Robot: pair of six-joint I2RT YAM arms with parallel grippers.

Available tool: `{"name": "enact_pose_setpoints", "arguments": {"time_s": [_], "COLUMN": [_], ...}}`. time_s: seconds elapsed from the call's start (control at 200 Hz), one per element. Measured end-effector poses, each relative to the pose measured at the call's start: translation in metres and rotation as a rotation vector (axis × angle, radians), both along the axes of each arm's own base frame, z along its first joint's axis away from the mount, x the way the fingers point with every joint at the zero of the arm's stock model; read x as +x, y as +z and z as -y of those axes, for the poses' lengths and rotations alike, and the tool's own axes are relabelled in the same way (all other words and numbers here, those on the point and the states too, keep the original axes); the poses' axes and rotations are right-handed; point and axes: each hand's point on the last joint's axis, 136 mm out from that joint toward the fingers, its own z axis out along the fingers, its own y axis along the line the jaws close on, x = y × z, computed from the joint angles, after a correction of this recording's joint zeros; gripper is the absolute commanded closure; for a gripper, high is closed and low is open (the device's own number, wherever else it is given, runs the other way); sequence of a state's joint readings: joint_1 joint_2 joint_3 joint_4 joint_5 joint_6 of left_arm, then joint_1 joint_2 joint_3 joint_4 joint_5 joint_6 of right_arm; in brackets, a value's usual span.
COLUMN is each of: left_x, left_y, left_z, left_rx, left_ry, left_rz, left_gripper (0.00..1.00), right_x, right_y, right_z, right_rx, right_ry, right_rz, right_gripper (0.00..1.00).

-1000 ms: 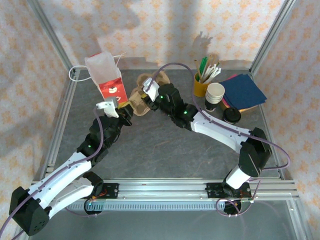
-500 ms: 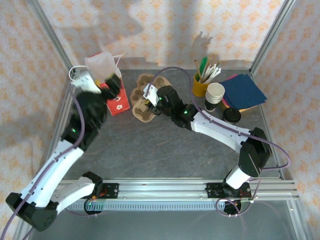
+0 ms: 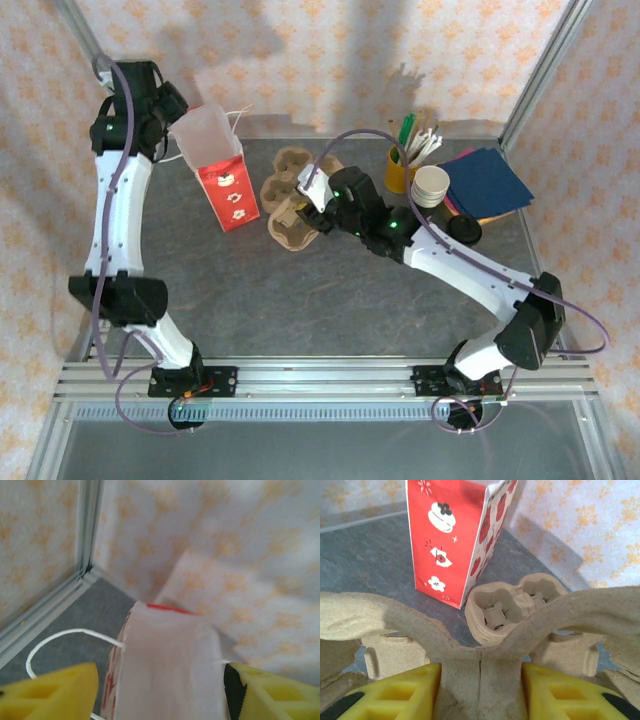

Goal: Pack the takeout coffee

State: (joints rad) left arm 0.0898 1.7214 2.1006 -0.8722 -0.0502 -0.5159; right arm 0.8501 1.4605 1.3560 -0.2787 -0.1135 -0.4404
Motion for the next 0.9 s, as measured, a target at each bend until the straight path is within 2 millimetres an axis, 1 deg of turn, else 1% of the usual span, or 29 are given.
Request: {"name": "enact_pose_setpoints", "arguments": {"time_s": [0.08,0.165,0.23,0.295,0.385,0.611,0.771,0.831,0.896], "left_x": [0.008,0.009,0.007,0.006,0.002,0.0,-0.002,-0.003,-0.004], "left_y": [-0.039,-0.075,-0.094,-0.105,-0.111,-0.115,-0.123,-0.127,-0.131], "left_z": [-0.004,-0.005,-0.003,-0.002,-0.001,0.001,0.003,0.004,0.004], "left_rx": [-0.026,-0.044,-0.055,-0.062,-0.067,-0.065,-0.073,-0.072,-0.069], "left_ry": [0.0,-0.001,-0.007,-0.013,-0.017,-0.031,-0.046,-0.051,-0.059], "left_rz": [-0.127,-0.245,-0.311,-0.353,-0.383,-0.402,-0.423,-0.435,-0.448], "left_gripper": [0.36,0.39,0.42,0.47,0.55,0.62,0.72,0.77,0.85], "right_x": [-0.004,-0.008,-0.009,-0.01,-0.012,-0.013,-0.013,-0.014,-0.014], "right_y": [0.009,0.012,0.011,0.008,0.004,0.004,0.004,0.003,0.003], "right_z": [0.002,0.004,0.005,0.006,0.008,0.009,0.01,0.01,0.01], "right_rx": [0.02,0.029,0.027,0.021,0.012,0.014,0.014,0.012,0.011], "right_ry": [0.003,0.006,0.003,0.001,0.001,-0.003,-0.003,-0.003,-0.003], "right_rz": [-0.002,-0.011,-0.023,-0.038,-0.051,-0.059,-0.059,-0.06,-0.061], "right_gripper": [0.58,0.58,0.58,0.58,0.58,0.58,0.58,0.58,0.58]}}
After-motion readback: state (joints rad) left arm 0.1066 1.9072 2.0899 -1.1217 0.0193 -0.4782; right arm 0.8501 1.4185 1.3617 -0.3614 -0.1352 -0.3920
